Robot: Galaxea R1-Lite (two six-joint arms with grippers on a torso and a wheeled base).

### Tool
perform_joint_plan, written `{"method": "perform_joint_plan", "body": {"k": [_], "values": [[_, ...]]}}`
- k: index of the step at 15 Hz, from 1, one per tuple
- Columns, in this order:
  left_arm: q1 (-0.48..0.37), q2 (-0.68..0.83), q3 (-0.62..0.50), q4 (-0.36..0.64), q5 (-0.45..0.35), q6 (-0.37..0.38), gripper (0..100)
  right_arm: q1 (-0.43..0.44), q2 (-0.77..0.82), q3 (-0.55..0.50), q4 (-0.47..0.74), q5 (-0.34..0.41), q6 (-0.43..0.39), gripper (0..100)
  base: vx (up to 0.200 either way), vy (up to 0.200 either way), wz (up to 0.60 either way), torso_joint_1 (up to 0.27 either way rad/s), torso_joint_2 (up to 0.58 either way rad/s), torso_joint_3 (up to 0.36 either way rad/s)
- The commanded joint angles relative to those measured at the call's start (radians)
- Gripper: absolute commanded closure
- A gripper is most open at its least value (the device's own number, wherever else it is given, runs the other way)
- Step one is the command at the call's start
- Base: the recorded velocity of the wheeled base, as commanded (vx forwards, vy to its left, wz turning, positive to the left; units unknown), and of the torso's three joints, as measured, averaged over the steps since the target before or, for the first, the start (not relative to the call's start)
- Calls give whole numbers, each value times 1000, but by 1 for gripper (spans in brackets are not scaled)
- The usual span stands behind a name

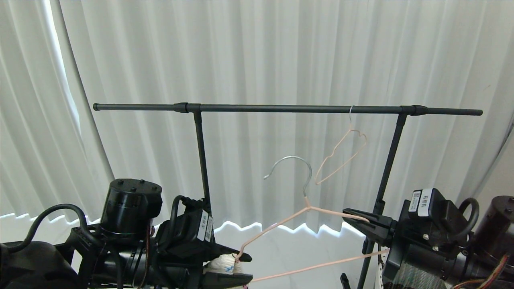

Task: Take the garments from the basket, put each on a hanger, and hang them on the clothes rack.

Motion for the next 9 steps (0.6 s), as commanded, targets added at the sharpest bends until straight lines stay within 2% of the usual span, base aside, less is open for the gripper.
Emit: {"method": "perform_joint_plan", "body": {"k": [1,5,6,9], "values": [[0,3,4,0,-1,1,100,4,0,0,-1,1,0,100,0,0,0,0,0,0],[4,4,4,-1,-1,-8,100,8,0,1,-1,-1,0,100,0,0,0,0,0,0],[23,10,6,-1,-3,-8,100,8,-2,7,-1,-3,-1,0,0,0,0,0,0,0],[60,12,7,-1,-3,-8,100,5,-8,24,-1,-1,2,0,0,0,0,0,0,0]]}}
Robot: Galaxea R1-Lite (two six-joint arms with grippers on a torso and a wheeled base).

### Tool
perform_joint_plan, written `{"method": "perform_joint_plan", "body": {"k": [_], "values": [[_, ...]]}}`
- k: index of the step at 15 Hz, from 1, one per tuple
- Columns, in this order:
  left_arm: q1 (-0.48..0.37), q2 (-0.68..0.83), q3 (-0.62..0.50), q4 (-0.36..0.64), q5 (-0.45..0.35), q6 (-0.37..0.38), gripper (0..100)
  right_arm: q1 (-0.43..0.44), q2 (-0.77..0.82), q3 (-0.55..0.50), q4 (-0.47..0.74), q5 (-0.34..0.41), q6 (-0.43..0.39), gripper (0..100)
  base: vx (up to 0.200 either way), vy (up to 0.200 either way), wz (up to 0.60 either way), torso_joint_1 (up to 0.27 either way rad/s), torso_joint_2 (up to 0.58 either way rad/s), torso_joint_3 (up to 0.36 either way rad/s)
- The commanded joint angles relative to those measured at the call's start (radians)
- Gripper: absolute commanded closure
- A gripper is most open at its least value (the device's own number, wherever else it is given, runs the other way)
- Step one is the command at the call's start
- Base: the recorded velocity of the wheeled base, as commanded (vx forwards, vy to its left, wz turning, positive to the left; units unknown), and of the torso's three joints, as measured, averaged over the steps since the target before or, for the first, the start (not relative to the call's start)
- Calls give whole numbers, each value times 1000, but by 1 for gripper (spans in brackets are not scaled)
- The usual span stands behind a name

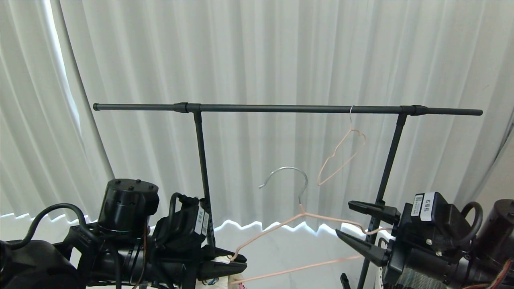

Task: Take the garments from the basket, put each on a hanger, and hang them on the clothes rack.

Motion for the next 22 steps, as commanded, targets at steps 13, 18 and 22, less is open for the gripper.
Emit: {"method": "perform_joint_plan", "body": {"k": [13,18,22], "values": [[275,9,-2,-5,92,47,100,-128,40,-3,4,-91,-2,0,0,0,0,0,0,0],[399,-11,-19,-5,94,38,100,-368,16,3,9,-88,2,0,0,0,0,0,0,0],[421,-30,-17,-5,92,19,100,-377,23,35,10,-81,42,0,0,0,0,0,0,0]]}}
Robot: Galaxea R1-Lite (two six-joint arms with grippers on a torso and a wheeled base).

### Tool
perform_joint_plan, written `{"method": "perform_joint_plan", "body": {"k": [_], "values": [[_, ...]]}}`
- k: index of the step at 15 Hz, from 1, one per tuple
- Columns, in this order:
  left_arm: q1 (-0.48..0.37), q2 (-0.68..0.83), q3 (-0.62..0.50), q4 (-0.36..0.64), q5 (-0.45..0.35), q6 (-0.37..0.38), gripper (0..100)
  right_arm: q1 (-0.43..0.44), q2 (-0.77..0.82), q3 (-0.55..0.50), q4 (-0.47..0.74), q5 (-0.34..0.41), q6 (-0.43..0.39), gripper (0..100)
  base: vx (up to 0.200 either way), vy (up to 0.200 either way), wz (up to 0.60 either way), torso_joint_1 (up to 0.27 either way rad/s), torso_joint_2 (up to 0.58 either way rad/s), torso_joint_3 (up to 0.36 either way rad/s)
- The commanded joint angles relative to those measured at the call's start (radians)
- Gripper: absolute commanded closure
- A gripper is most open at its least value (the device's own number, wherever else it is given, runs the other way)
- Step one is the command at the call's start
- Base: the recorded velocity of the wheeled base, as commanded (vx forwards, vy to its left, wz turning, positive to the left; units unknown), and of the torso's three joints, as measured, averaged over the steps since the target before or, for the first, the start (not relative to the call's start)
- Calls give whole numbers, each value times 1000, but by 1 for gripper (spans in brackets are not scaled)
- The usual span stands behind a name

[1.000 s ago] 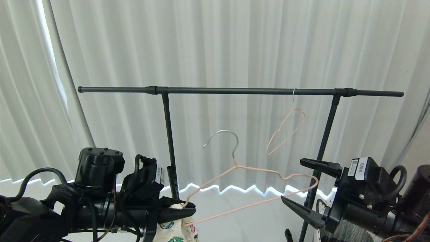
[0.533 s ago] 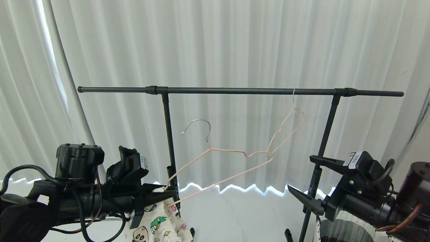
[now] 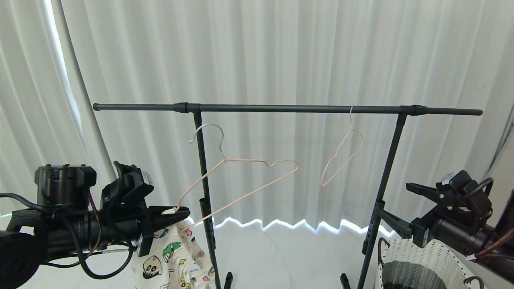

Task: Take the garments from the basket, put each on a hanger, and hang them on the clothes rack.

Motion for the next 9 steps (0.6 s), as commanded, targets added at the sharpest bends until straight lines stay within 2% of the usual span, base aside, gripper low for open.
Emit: {"method": "perform_joint_plan", "body": {"k": [1,4,5,6,8,9], "values": [[8,-7,6,0,0,1,100,-4,11,-3,-1,4,0,0,0,0,0,0,0,0],[45,-11,5,0,-3,-6,100,-3,-5,60,-3,1,9,0,0,0,0,0,0,0],[53,-31,13,0,-2,-34,100,2,-20,91,-1,0,35,0,0,0,0,0,0,0],[49,-68,3,0,-2,-117,100,2,-32,102,8,-4,76,0,0,0,0,0,0,0],[3,-143,-21,0,5,-368,100,2,-55,103,51,-4,293,0,0,0,0,0,0,0],[3,-169,-29,0,14,-427,100,-3,-80,103,77,-7,356,0,0,0,0,0,0,0]]}}
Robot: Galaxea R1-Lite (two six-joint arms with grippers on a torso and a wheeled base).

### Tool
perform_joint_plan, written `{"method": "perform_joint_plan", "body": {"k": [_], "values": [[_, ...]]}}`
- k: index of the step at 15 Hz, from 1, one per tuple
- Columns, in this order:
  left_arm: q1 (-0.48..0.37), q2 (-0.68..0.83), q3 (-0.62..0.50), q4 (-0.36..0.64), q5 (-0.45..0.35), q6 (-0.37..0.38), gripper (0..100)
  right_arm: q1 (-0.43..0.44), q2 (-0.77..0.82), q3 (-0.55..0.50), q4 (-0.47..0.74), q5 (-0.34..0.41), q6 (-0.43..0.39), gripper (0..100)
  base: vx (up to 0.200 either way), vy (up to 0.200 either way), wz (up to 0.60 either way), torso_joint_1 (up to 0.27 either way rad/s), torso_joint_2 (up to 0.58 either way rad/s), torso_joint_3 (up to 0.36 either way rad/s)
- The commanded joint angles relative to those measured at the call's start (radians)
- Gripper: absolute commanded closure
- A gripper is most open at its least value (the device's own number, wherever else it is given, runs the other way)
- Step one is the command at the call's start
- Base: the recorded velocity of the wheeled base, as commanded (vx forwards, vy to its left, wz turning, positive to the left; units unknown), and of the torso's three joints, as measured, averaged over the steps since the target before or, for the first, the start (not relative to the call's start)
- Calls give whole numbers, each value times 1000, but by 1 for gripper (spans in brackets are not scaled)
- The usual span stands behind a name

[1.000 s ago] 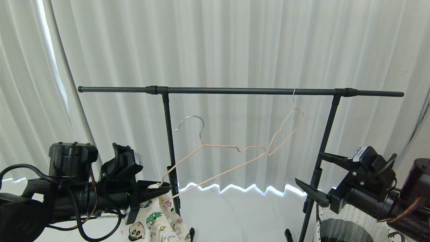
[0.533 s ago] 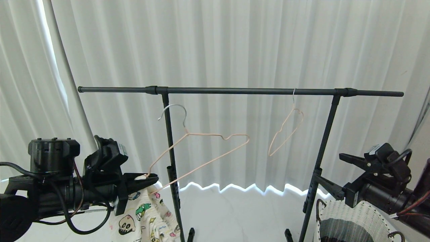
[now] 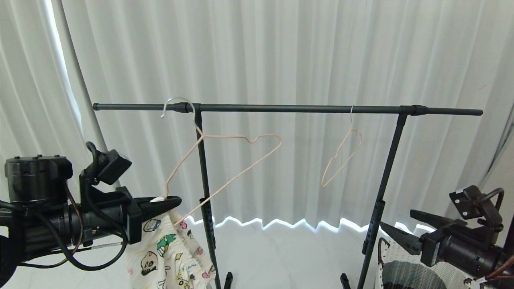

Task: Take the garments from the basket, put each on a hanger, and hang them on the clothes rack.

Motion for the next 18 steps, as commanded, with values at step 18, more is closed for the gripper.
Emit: {"method": "perform_joint_plan", "body": {"k": [18], "values": [[-382,-67,-71,-1,330,181,100,413,-28,-558,980,-63,580,0,0,0,0,0,0,0]]}}
